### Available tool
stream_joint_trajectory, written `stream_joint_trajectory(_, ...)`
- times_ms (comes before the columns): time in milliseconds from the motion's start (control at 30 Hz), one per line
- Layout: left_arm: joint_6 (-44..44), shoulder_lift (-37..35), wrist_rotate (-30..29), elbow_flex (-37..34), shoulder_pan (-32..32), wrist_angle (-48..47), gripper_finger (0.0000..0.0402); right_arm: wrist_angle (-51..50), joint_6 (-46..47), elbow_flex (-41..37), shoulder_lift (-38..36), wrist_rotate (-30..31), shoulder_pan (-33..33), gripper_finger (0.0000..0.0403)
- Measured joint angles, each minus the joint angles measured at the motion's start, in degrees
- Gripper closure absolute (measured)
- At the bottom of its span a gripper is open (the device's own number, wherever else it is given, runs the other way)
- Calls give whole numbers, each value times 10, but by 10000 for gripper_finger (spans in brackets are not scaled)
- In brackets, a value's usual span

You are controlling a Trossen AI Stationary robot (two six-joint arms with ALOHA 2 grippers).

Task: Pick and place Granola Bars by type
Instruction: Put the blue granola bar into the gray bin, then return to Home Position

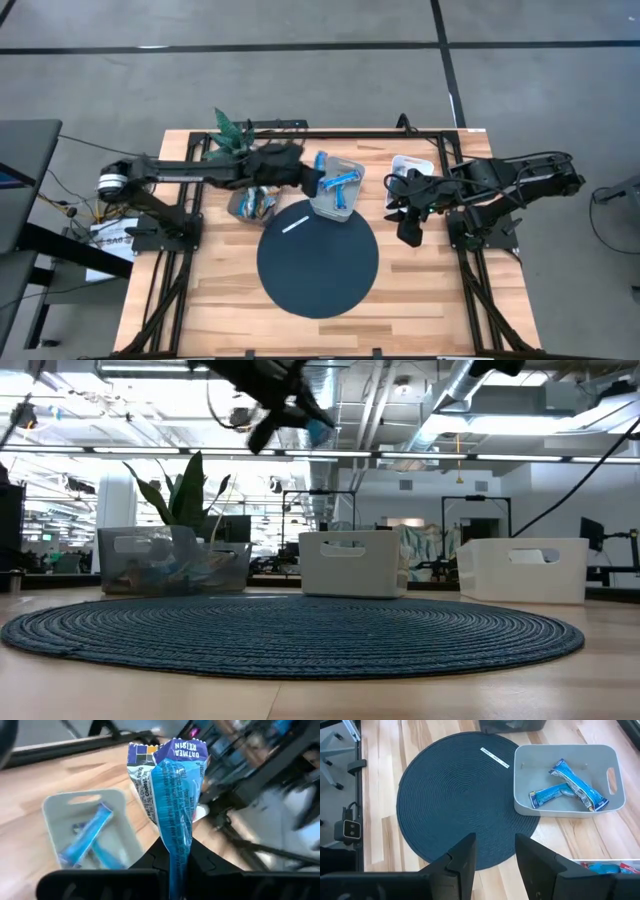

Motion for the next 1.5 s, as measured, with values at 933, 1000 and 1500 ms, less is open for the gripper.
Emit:
stream_joint_trajectory(933, 173, 216, 173, 312, 73, -290, 339, -6, 4, 0, 0, 0, -18, 275)
stream_joint_trajectory(1000, 136, 216, 194, 310, 82, -285, 310, -8, 1, 0, 0, 0, -18, 275)
stream_joint_trajectory(1500, 194, 216, 174, 309, 79, -268, 172, -16, -53, -2, -15, 1, -11, 275)
